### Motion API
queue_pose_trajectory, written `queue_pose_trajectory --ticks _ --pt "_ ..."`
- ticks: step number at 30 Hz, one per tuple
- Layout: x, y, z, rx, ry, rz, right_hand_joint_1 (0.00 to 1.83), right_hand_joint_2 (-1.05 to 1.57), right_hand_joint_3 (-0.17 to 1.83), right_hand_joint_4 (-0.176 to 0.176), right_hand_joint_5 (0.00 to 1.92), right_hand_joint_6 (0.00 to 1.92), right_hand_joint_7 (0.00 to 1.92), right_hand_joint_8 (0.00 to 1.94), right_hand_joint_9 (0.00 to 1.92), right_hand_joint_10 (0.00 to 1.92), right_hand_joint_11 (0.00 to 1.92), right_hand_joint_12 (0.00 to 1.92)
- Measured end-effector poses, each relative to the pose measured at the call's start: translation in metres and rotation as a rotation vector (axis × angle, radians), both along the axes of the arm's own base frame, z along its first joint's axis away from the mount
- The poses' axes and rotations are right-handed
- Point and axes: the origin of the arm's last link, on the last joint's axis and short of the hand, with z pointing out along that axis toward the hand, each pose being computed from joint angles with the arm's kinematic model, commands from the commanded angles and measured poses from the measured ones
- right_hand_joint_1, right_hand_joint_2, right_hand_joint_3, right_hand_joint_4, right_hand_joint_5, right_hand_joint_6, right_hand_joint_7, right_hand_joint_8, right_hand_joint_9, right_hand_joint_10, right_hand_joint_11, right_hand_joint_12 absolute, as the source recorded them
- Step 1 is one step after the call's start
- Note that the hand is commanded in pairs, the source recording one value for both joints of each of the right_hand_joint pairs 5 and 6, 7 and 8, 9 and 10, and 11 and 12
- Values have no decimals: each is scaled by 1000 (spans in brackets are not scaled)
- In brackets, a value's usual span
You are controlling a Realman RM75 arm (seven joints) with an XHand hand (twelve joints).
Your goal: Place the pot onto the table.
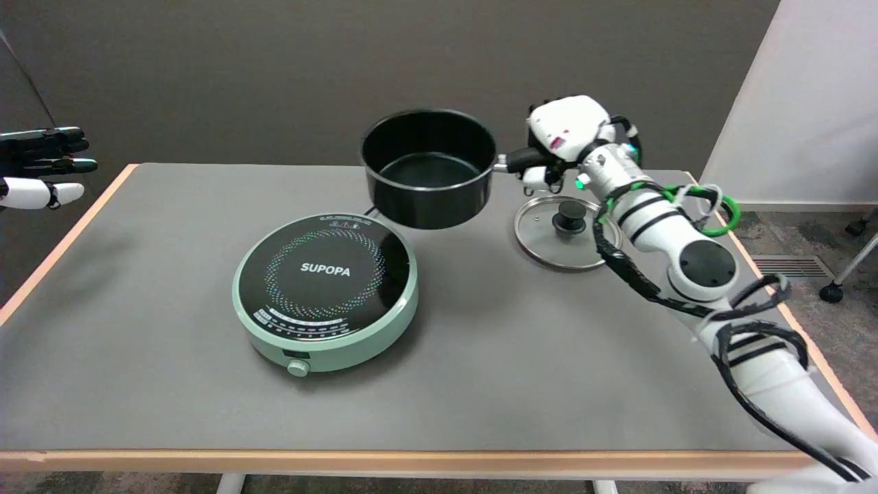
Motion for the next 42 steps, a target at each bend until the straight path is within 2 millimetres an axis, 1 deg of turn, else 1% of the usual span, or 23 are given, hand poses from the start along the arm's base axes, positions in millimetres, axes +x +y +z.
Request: queue_pose_trajectory --ticks 6,11,19,27,36,42 --pt "0 19 18 -61 -53 20 917 1145 884 -82 1699 1699 1699 1699 1699 1699 1699 1699" --pt "1 38 31 -118 -87 40 917 1149 889 -82 1711 1711 1711 1711 1711 1711 1711 1711" --pt "1 68 43 -195 -117 65 916 1142 913 -82 1723 1723 1723 1723 1723 1723 1723 1723" --pt "-1 92 54 -257 -131 72 916 1138 925 -81 1732 1732 1732 1732 1732 1732 1732 1732" --pt "-3 122 87 -380 -131 73 915 1116 949 -81 1737 1737 1737 1737 1737 1737 1737 1737" --pt "-8 141 105 -426 -118 49 916 1106 959 -81 1738 1738 1738 1738 1738 1738 1738 1738"
